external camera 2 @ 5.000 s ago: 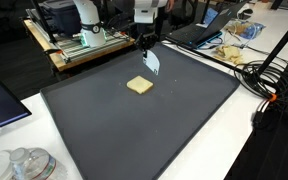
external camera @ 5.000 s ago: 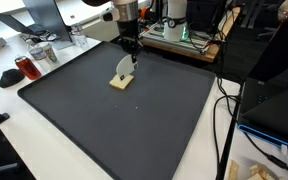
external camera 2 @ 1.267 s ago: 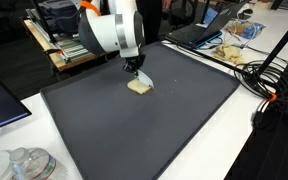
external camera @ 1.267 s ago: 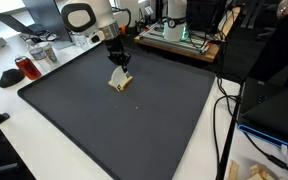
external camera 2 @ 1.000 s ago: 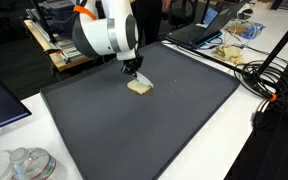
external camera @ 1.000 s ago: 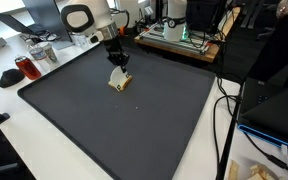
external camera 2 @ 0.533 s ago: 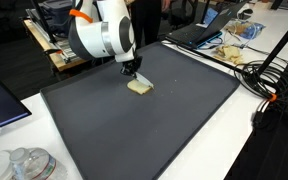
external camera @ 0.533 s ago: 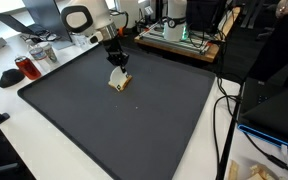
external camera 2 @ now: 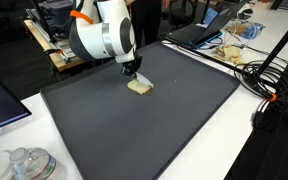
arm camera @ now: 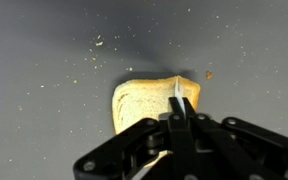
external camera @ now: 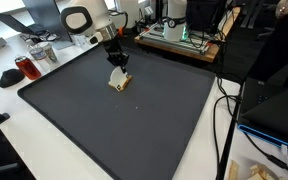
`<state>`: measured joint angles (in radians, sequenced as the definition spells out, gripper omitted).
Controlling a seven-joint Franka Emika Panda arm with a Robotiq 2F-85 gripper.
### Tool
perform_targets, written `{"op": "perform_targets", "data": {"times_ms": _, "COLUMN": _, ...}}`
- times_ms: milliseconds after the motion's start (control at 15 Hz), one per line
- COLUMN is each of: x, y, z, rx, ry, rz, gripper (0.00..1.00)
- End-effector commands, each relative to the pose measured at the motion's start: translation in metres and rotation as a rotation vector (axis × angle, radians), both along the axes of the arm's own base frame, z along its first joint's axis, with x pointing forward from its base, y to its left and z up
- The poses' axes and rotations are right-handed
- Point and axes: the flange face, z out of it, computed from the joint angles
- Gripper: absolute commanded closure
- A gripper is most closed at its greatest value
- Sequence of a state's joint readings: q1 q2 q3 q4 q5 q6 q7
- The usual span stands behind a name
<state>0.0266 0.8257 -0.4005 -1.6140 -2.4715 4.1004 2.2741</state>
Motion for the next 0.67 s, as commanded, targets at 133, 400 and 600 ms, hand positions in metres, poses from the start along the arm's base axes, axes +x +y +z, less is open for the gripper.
{"op": "perform_targets", "data": {"times_ms": 133, "x": 0.0009, "y": 0.0092, "z": -0.0574, "rx": -0.023, "ry": 0.043, "rz": -0.009, "gripper": 0.99}}
{"op": "perform_targets", "data": {"times_ms": 400, "x": 0.0037, "y": 0.0106, "z": -0.0580, "rx": -0.022, "ry": 0.039, "rz": -0.007, "gripper": 0.99}}
{"op": "perform_targets", "data": {"times_ms": 600, "x": 0.0064, "y": 0.0144, "z": -0.0583, "rx": -0.021, "ry": 0.043, "rz": 0.004, "gripper": 0.99}}
